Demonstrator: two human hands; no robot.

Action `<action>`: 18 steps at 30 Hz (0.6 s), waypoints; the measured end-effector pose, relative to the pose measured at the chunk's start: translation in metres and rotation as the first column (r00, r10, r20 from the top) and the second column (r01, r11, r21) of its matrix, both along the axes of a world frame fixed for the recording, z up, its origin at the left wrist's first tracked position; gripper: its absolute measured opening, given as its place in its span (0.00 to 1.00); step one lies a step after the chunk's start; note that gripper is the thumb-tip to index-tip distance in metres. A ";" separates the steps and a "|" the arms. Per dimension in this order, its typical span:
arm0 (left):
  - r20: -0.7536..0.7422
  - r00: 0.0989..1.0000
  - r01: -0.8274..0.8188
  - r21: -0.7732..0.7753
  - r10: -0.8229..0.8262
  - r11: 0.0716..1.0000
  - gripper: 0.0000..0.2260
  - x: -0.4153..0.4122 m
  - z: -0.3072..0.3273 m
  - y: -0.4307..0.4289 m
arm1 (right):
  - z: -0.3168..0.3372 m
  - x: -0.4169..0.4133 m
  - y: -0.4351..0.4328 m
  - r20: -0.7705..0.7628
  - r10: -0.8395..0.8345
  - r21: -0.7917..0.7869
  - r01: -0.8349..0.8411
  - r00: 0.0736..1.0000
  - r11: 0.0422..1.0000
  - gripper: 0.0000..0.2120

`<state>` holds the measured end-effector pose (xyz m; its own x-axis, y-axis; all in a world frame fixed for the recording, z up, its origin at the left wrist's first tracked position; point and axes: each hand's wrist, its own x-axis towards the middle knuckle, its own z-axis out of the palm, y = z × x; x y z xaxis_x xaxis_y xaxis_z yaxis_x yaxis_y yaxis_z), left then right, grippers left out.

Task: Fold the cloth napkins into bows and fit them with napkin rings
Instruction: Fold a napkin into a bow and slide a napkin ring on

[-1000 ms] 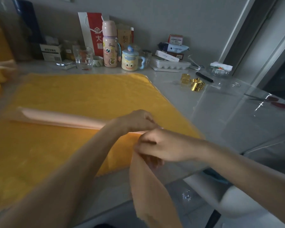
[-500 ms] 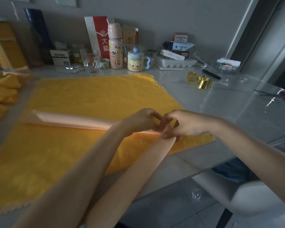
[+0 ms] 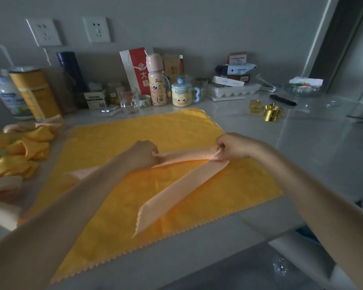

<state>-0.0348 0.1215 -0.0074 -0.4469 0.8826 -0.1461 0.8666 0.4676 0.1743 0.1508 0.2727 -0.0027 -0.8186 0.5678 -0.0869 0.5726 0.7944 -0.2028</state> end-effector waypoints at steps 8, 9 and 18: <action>-0.077 0.991 -0.122 -0.269 0.105 0.955 0.08 -0.011 0.020 0.044 | -0.021 -0.013 -0.009 -0.199 0.123 0.163 -0.091 0.972 0.982 0.03; -0.099 0.989 -0.135 -0.295 0.110 0.946 0.08 -0.009 0.026 0.049 | -0.025 -0.015 -0.013 -0.209 0.142 0.131 -0.116 0.967 0.984 0.06; 0.282 0.895 -0.240 -0.345 0.345 0.907 0.08 0.004 0.050 0.090 | -0.037 -0.009 -0.008 -0.390 0.076 -0.276 -0.195 0.918 0.941 0.18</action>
